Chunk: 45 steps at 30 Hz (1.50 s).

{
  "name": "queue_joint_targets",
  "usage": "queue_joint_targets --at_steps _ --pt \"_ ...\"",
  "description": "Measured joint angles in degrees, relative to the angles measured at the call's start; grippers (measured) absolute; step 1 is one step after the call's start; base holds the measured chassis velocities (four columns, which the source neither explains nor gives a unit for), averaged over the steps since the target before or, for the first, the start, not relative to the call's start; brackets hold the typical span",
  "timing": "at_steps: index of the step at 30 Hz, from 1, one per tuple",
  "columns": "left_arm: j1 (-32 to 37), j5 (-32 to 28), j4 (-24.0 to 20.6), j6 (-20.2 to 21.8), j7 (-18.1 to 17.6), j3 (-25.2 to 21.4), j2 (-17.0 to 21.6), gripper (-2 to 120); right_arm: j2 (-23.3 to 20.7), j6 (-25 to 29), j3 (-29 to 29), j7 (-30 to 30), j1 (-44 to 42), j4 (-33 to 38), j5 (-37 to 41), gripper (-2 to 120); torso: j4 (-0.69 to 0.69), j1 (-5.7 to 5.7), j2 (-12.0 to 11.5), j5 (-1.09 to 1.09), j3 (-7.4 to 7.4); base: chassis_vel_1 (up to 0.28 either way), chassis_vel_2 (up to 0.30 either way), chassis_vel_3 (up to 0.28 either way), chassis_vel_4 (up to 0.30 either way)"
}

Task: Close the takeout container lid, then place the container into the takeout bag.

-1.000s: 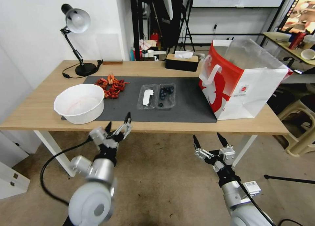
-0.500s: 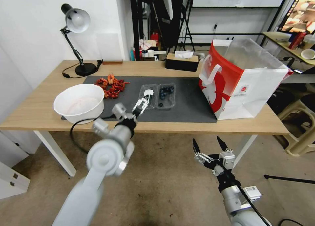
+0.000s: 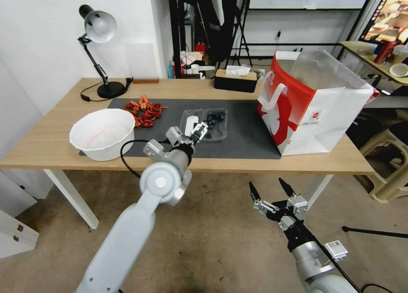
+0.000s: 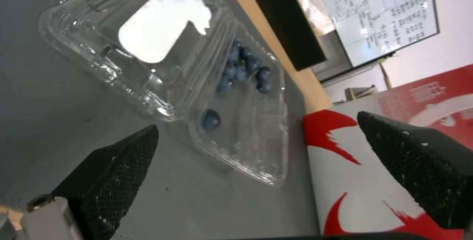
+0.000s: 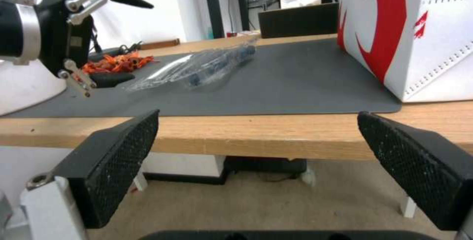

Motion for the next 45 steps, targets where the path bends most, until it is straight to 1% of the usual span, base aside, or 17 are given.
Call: queue_joint_targets --at_steps 7,9,34,45 --pt "-1.1 0.7 2.2 -0.5 -0.8 0.4 -0.7 100 -0.1 0.0 0.1 0.1 0.0 -0.2 -0.3 100 0.00 0.00 0.0 0.00 0.00 0.000 0.000 0.000 0.000" --pt "-2.0 1.1 4.5 -0.6 -0.8 0.8 -1.5 100 0.0 0.3 0.2 0.3 0.0 -0.5 -0.6 100 0.00 0.00 0.0 -0.01 0.00 0.000 0.000 0.000 0.000" --pt "-4.0 1.3 9.5 -1.9 0.9 1.1 -3.8 100 -0.3 0.9 0.0 0.6 0.4 -1.5 -1.1 100 0.00 -0.01 0.0 -0.01 0.00 0.000 0.000 0.000 0.000" --pt "-4.7 1.6 11.9 -4.2 2.4 0.6 -4.5 100 -0.1 1.2 -0.1 0.6 0.0 -1.6 -1.4 100 0.00 -0.01 0.0 -0.01 0.00 0.000 0.000 0.000 0.000"
